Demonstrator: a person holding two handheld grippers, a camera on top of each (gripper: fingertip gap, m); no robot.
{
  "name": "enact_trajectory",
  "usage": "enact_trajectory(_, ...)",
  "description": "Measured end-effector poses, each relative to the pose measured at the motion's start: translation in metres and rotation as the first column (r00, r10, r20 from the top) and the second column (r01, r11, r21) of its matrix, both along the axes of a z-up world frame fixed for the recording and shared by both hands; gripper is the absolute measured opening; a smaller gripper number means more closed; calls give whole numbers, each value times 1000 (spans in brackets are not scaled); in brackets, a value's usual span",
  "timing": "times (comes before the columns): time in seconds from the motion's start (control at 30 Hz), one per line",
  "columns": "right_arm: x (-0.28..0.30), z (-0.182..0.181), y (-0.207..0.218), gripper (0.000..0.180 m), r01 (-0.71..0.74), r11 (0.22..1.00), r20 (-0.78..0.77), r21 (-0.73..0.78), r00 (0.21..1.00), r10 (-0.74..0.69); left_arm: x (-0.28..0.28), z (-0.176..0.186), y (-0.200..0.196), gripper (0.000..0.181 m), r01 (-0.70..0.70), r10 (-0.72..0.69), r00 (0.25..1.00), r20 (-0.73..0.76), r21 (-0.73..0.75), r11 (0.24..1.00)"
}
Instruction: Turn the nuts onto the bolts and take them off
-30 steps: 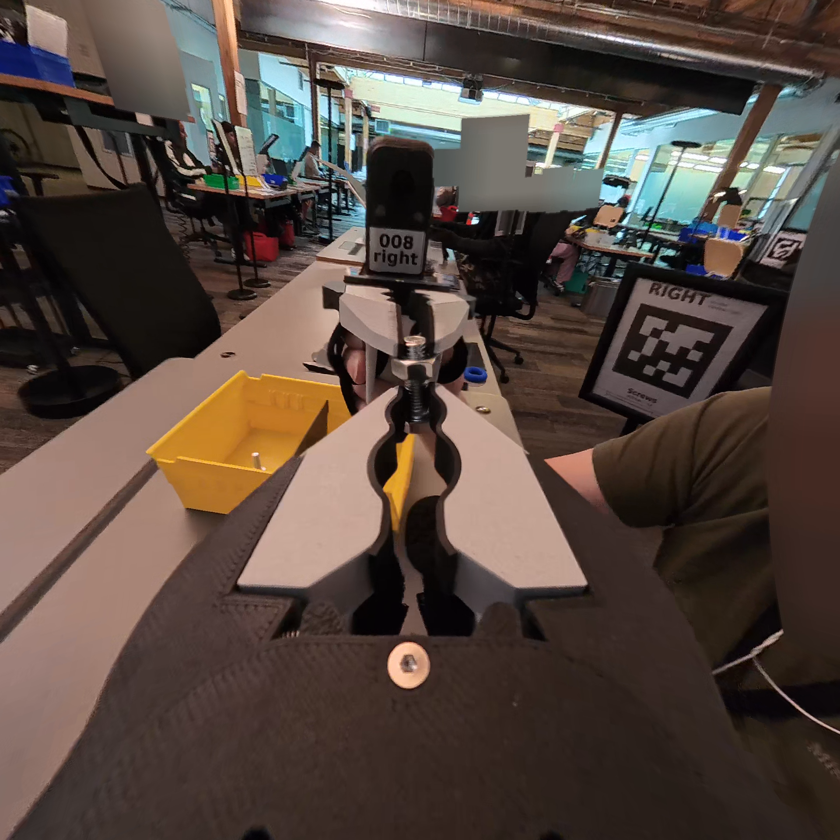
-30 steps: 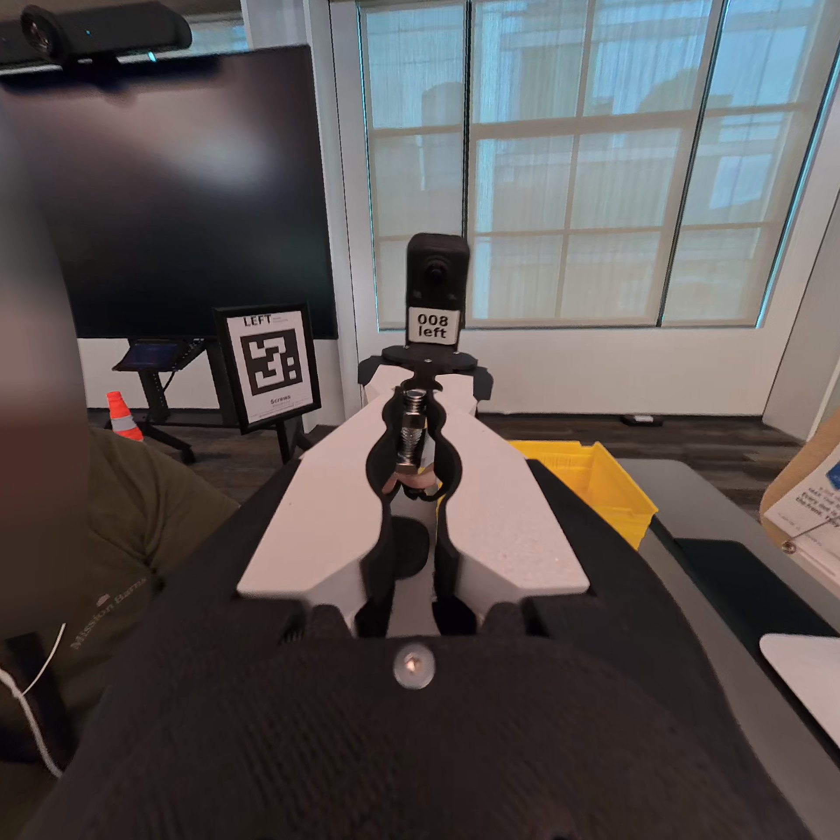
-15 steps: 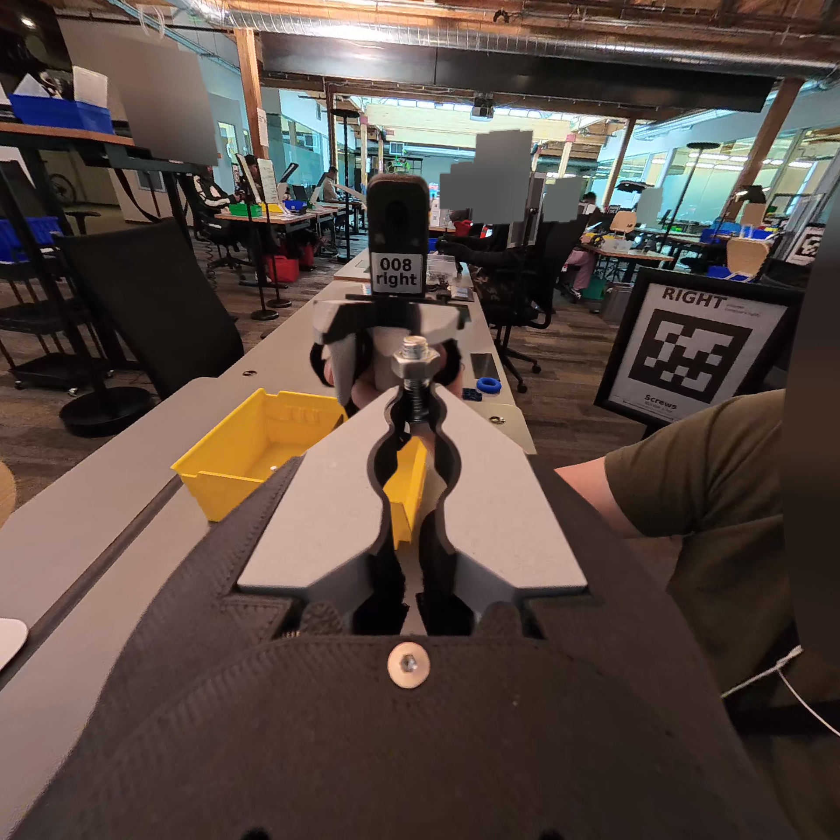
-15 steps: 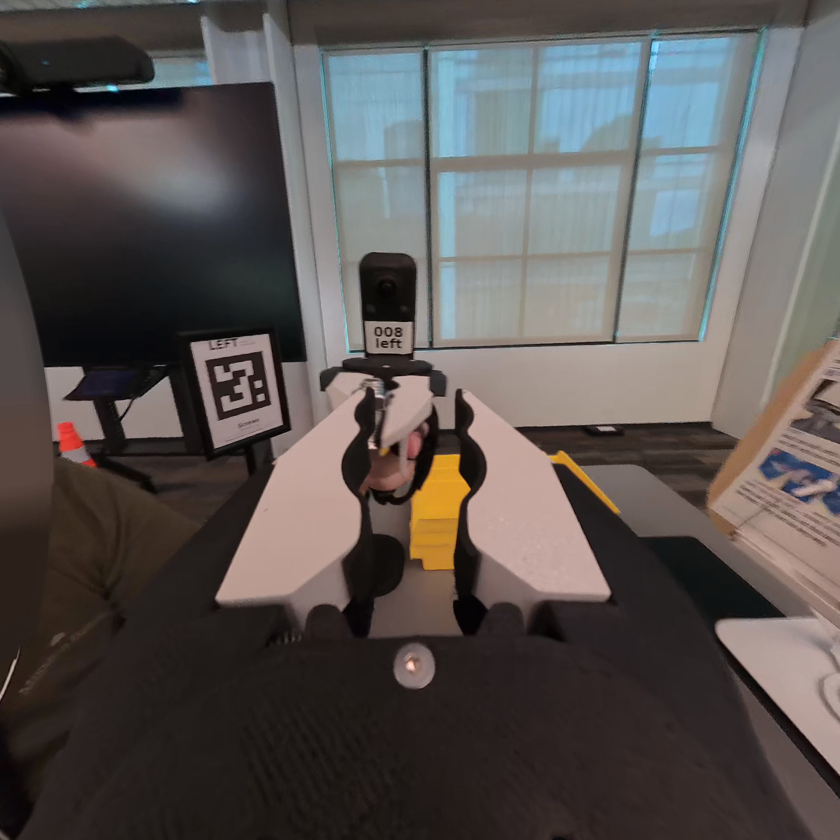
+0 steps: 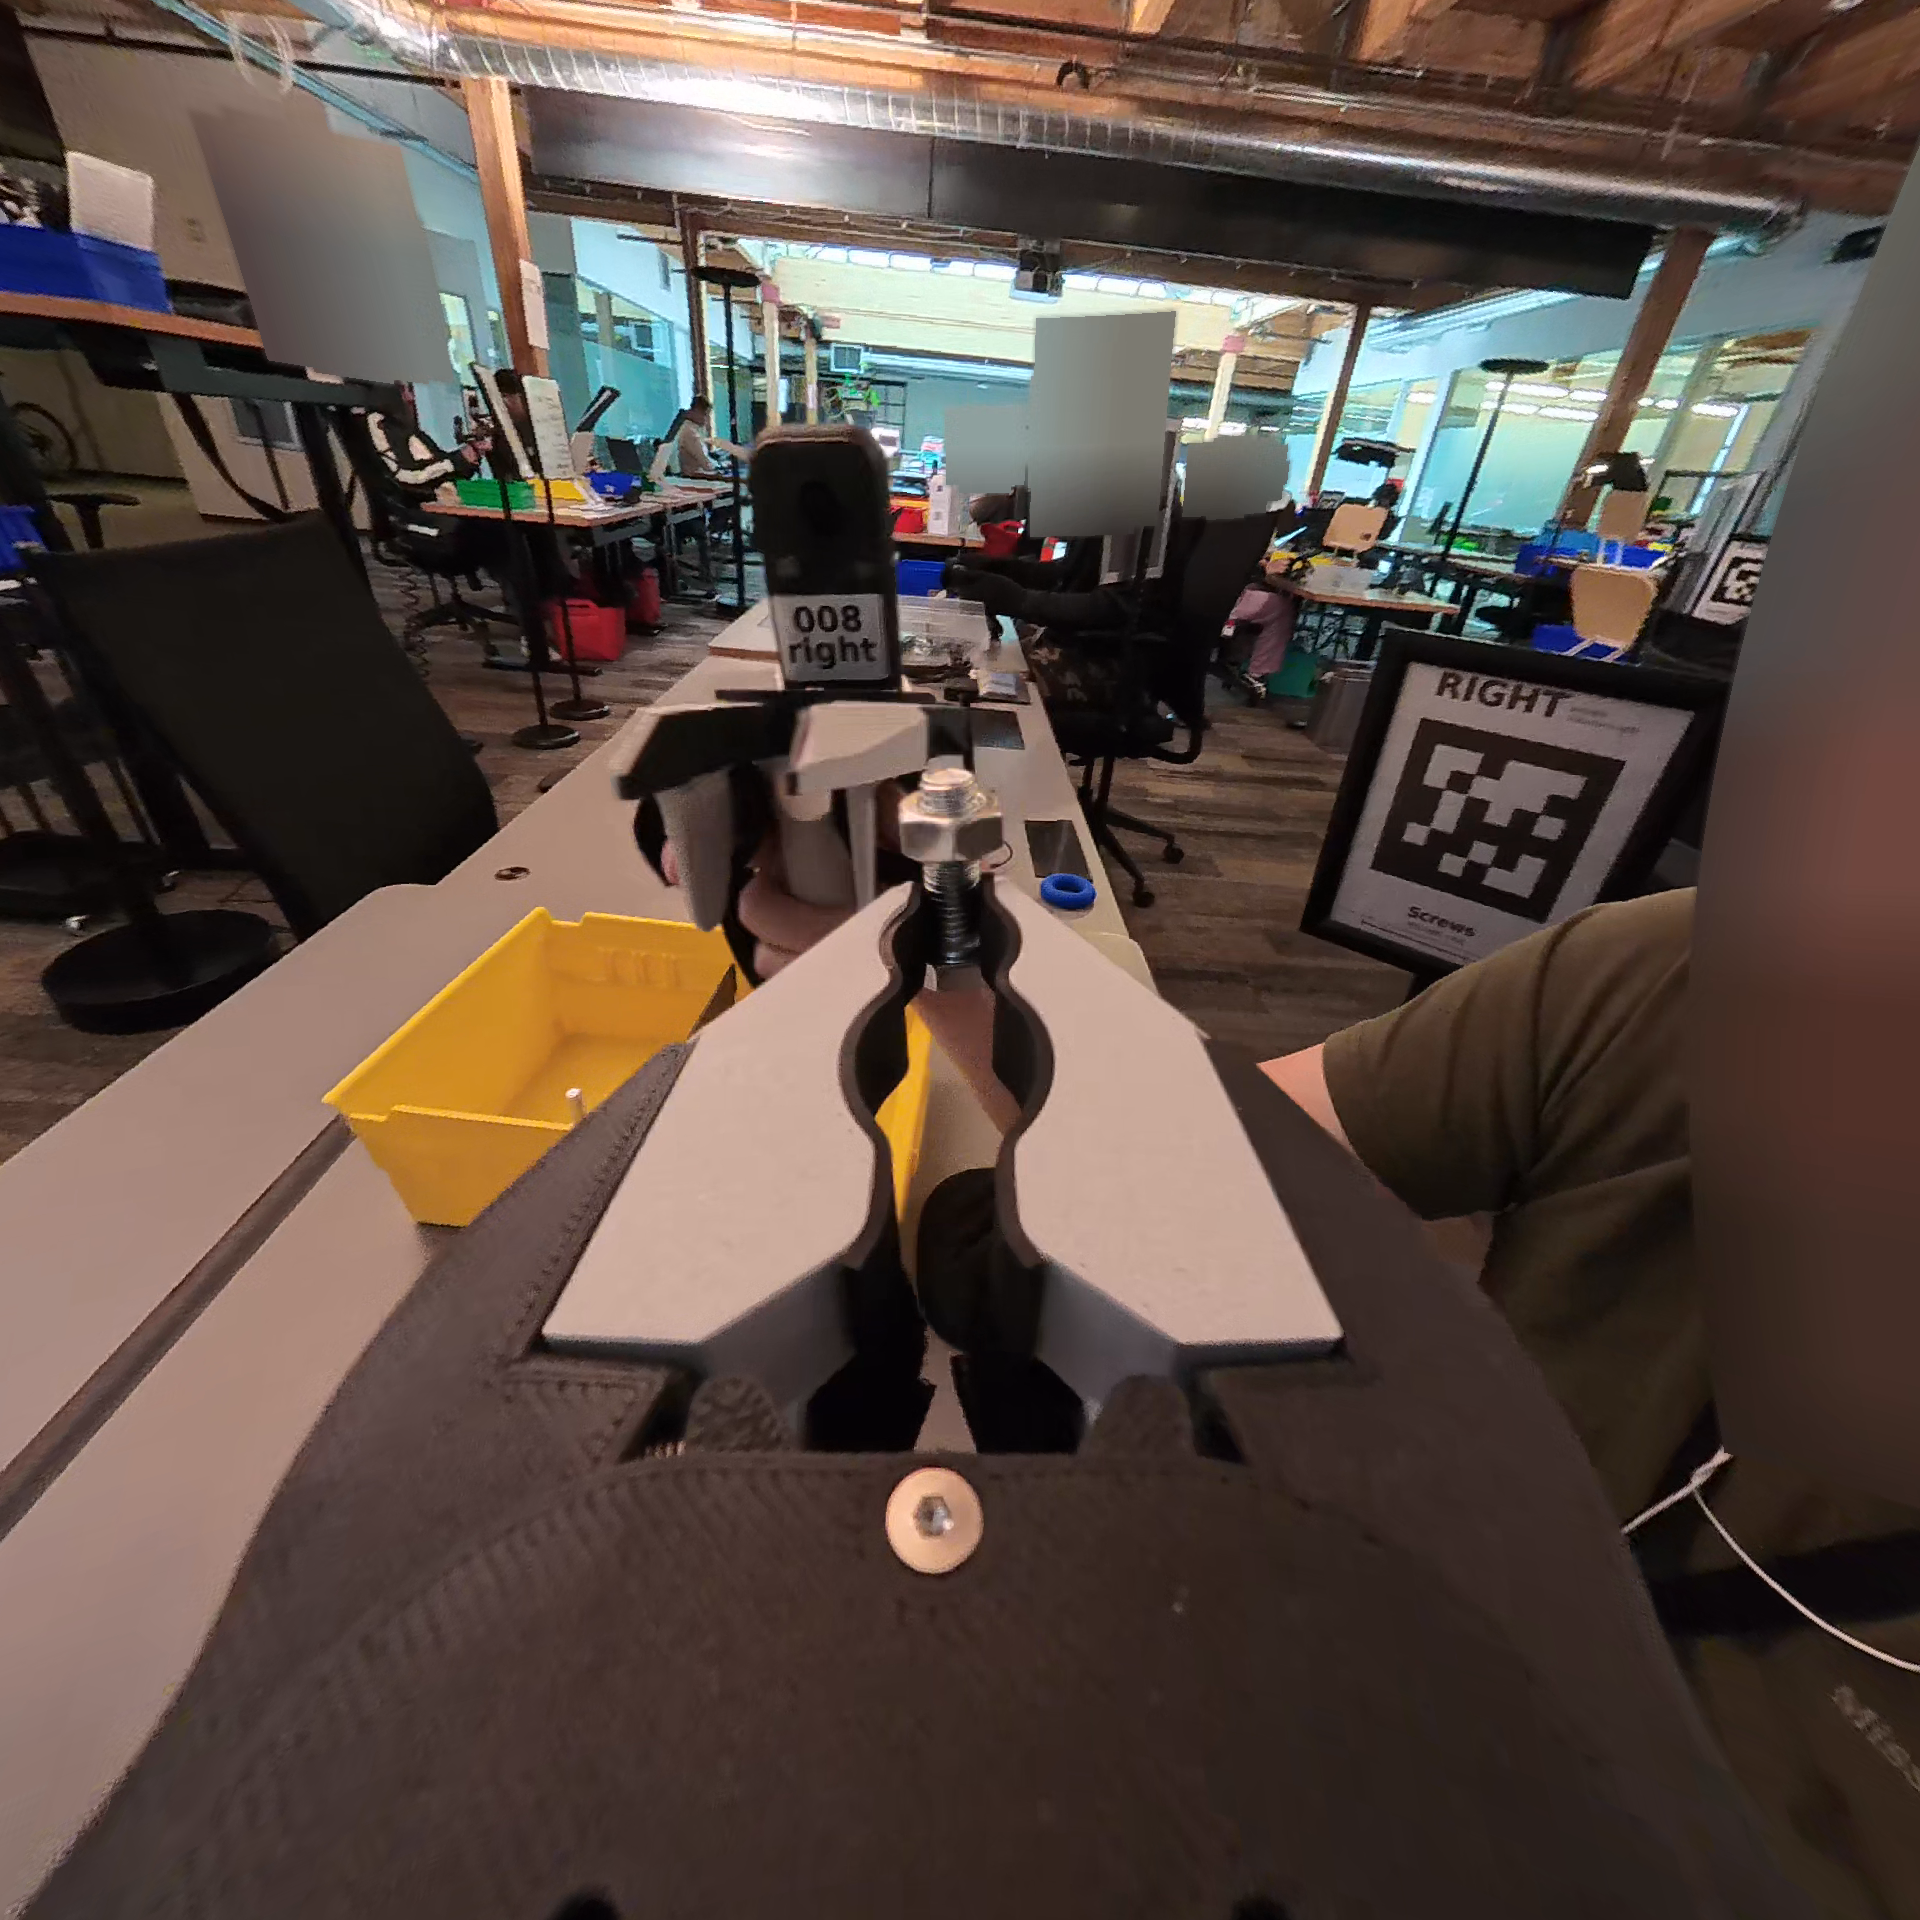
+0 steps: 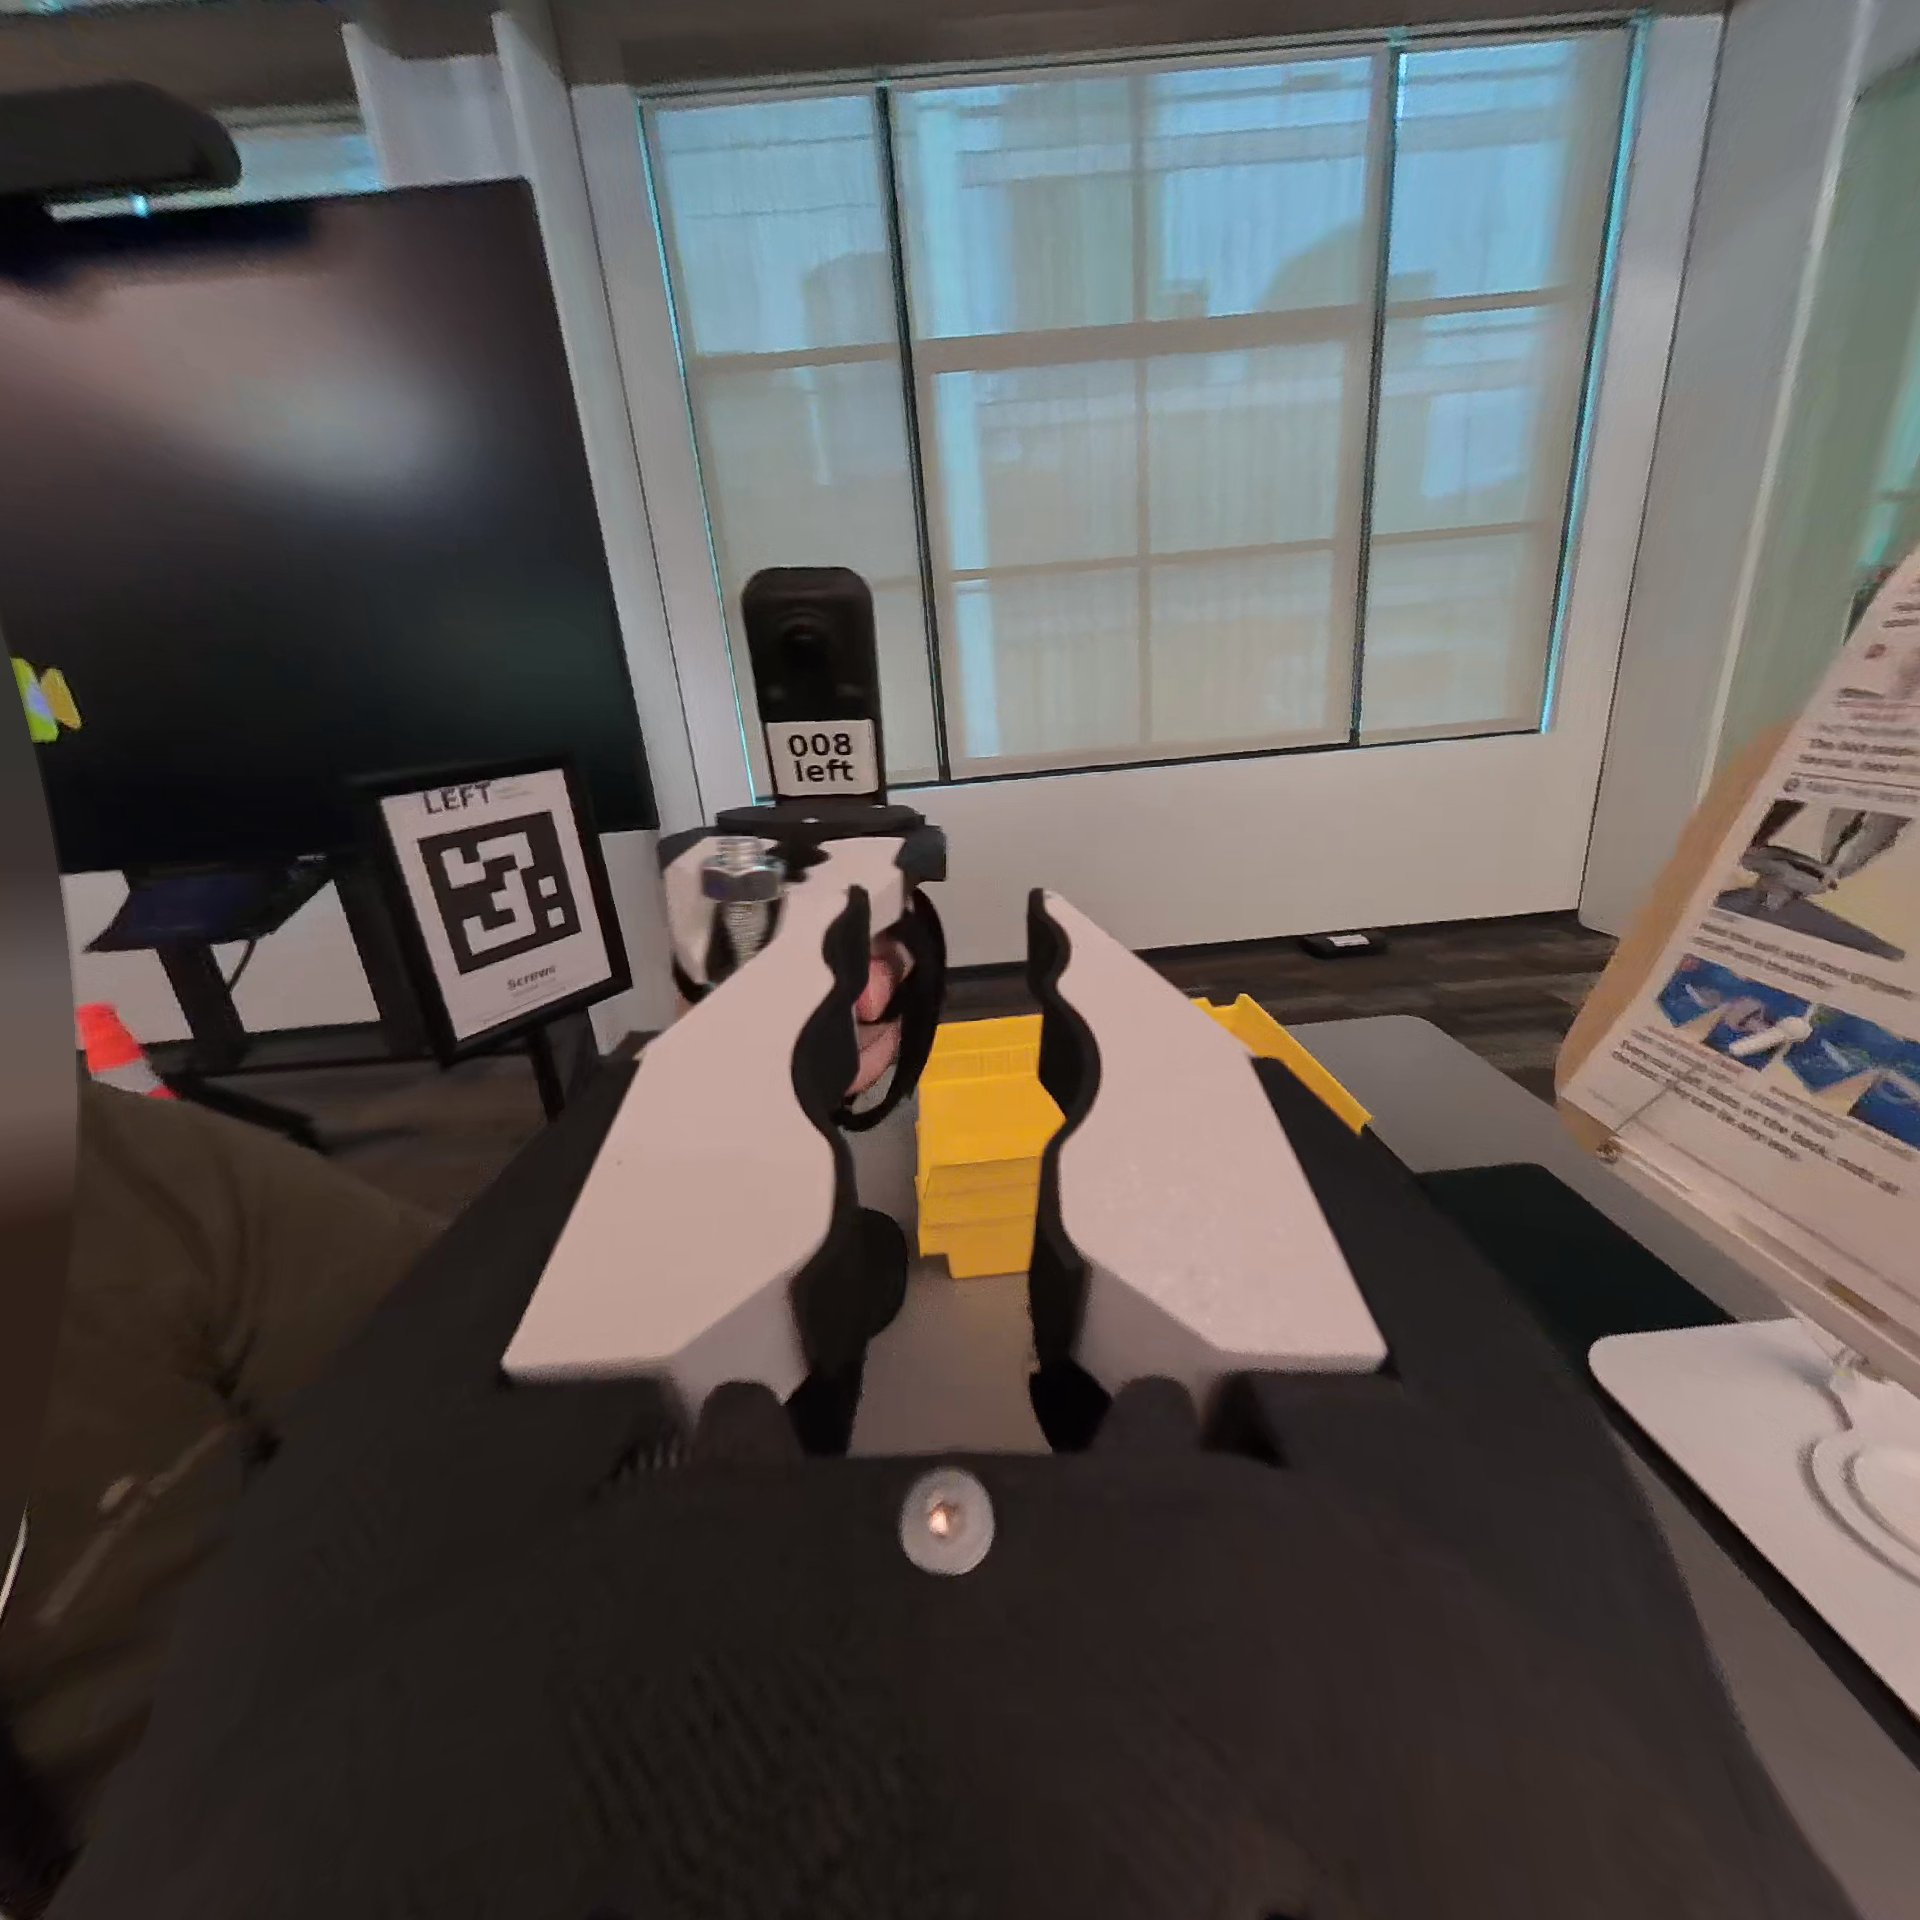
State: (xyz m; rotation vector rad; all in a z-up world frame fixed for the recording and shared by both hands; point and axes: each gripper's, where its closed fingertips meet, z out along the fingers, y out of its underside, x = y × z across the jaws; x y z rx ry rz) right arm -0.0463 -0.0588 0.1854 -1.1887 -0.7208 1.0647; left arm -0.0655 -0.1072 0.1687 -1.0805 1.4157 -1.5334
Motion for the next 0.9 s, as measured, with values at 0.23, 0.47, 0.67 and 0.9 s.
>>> enact_trajectory(0.23, -31, 0, -32, 33, -124, 990, 81, 68, 990, 118, 7, -6, -3, 7, 15, -15, 1000, -25, 5, 1000)
enact_trajectory(0.47, -5, 3, -12, 28, -71, 997, 1, 24, 998, 71, 1, 0, -3, 8, 15, -15, 1000, -5, -10, 1000)
enact_trajectory(0.67, -28, 6, -41, 32, -144, 986, 69, 89, 988, 139, 6, -4, -3, 7, -3, 3, 1000, -18, 10, 1000)
enact_trajectory(0.9, -4, 2, -11, 30, -44, 999, 19, 27, 999, 44, 4, -4, -6, 8, -9, 10, 1000, -26, 24, 1000)
